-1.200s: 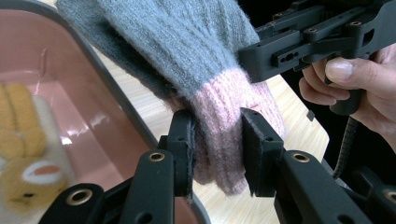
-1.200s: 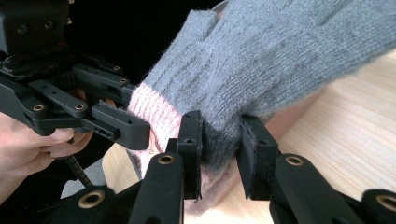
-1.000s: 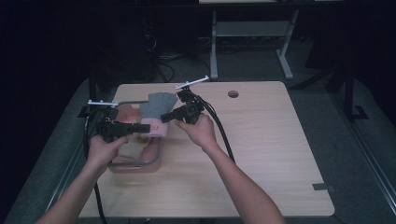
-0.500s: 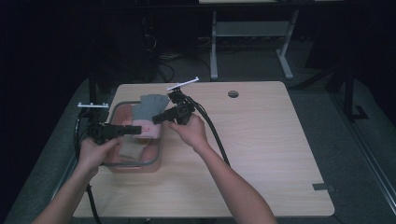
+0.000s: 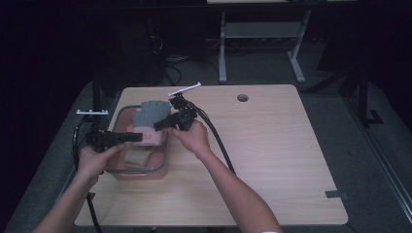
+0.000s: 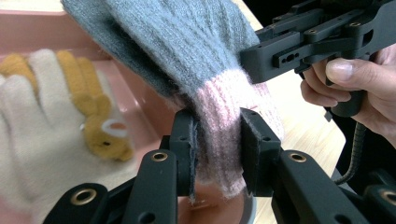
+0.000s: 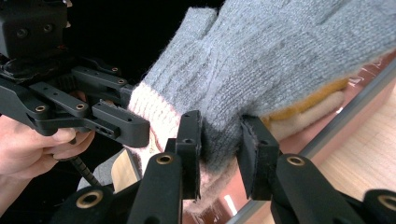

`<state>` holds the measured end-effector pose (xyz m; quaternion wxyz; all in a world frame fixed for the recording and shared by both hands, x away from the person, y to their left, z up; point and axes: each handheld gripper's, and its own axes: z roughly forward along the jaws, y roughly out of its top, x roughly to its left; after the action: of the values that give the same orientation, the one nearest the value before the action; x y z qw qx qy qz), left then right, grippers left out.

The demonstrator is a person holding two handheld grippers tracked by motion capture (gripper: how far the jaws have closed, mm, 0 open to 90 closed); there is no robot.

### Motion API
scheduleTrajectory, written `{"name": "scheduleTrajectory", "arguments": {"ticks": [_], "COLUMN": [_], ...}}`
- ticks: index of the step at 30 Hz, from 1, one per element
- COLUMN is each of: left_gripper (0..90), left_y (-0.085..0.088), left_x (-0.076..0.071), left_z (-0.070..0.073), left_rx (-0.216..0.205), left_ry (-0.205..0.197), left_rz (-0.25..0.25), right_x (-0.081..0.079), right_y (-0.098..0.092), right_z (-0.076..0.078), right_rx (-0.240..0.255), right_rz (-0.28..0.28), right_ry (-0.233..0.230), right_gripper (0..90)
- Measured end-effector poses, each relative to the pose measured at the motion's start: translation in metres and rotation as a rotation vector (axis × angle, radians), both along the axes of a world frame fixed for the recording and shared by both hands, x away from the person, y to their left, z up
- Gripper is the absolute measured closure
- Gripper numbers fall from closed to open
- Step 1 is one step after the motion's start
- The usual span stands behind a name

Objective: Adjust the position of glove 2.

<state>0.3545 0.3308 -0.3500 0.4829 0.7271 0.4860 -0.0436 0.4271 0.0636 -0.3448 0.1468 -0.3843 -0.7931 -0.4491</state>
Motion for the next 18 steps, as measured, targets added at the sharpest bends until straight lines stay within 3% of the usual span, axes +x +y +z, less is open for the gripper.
{"name": "scheduleTrajectory", "arguments": {"ticks": [6,12,18], "left_gripper": [69.2,69.2,69.5], "left_y": [0.005,0.012,0.02], "left_x": [0.0,0.0,0.0], "left_z": [-0.003,-0.01,-0.015], "left_rx": [0.018,0.058,0.104], "left_ry": [0.007,0.019,0.034], "left_rz": [0.016,0.031,0.062], "right_x": [0.002,0.004,0.007], "right_y": [0.009,0.019,0.021], "right_z": [-0.006,-0.014,-0.017], "right_rx": [-0.013,-0.032,-0.057], "right_rz": [0.005,0.011,-0.001], "right_ry": [0.008,0.029,0.017], "right_gripper": [70.9,70.2,74.5]}}
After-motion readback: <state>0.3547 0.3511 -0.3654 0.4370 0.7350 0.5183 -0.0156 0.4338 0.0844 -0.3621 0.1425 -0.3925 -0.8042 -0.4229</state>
